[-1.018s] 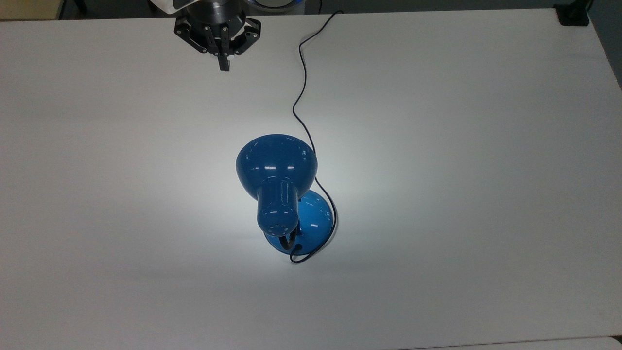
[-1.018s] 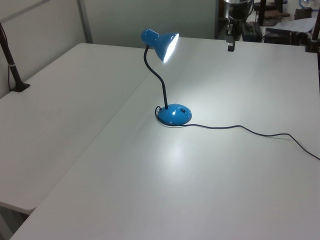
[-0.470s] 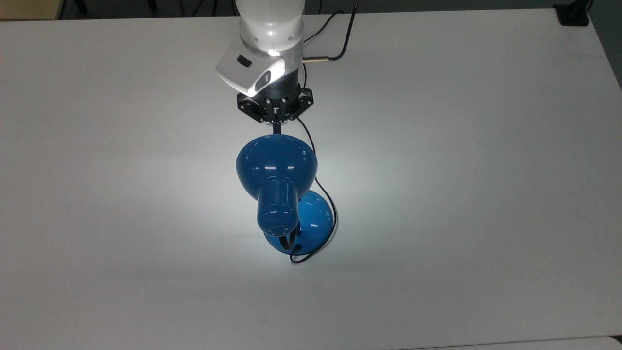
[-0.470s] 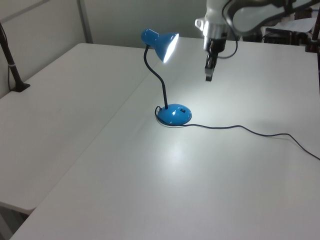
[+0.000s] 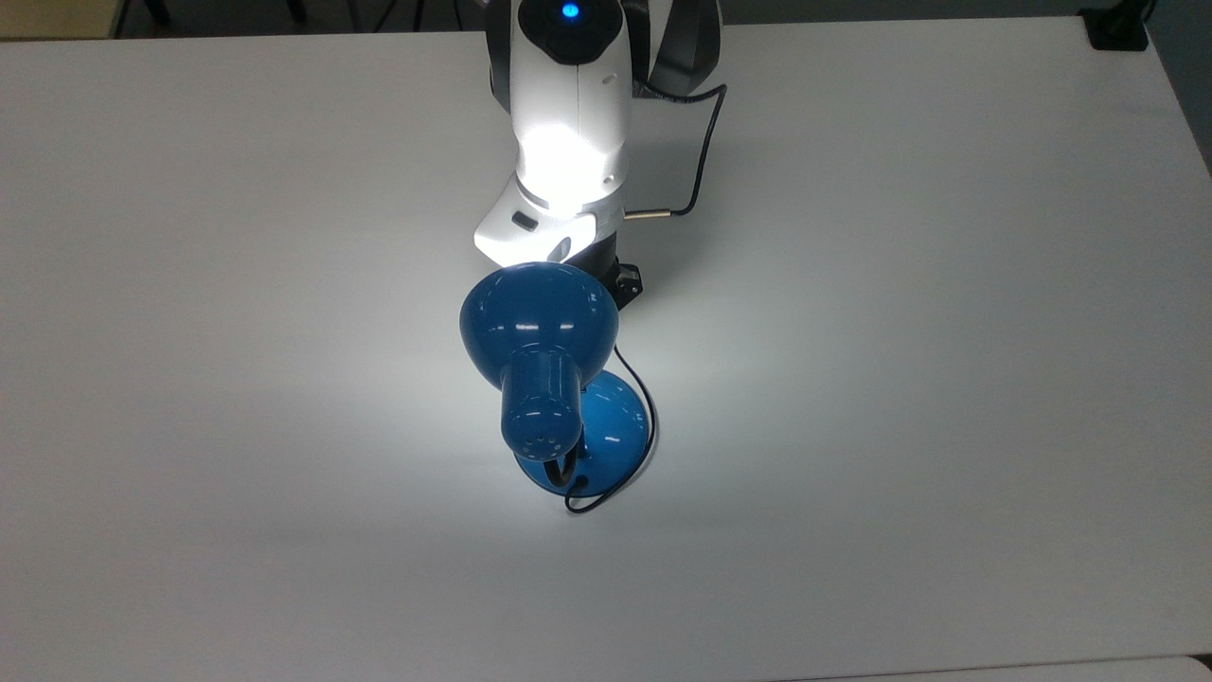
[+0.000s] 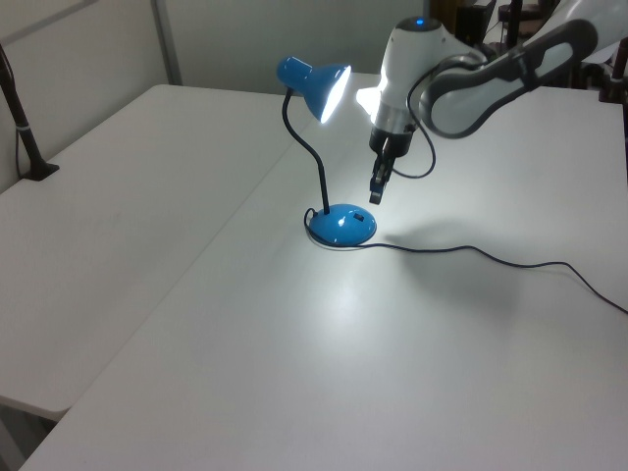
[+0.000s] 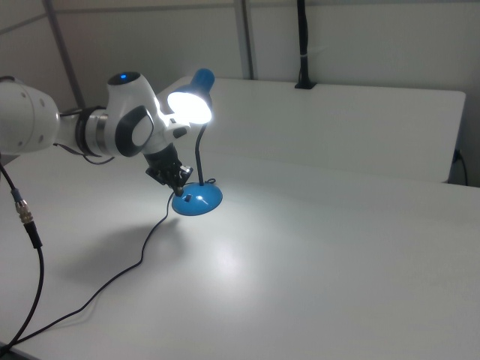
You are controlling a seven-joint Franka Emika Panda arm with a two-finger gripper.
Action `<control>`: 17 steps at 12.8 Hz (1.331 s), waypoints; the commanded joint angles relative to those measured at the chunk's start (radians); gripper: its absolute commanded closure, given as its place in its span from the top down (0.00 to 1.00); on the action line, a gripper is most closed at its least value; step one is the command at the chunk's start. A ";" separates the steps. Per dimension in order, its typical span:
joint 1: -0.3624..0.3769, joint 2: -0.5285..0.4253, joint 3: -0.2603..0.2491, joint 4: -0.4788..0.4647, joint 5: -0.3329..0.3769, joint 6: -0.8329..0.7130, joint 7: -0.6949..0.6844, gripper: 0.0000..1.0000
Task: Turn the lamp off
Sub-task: 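Lower the gripper fingertips onto the base switch and press it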
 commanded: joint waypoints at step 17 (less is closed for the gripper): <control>0.017 0.124 -0.007 0.031 -0.011 0.106 0.021 0.00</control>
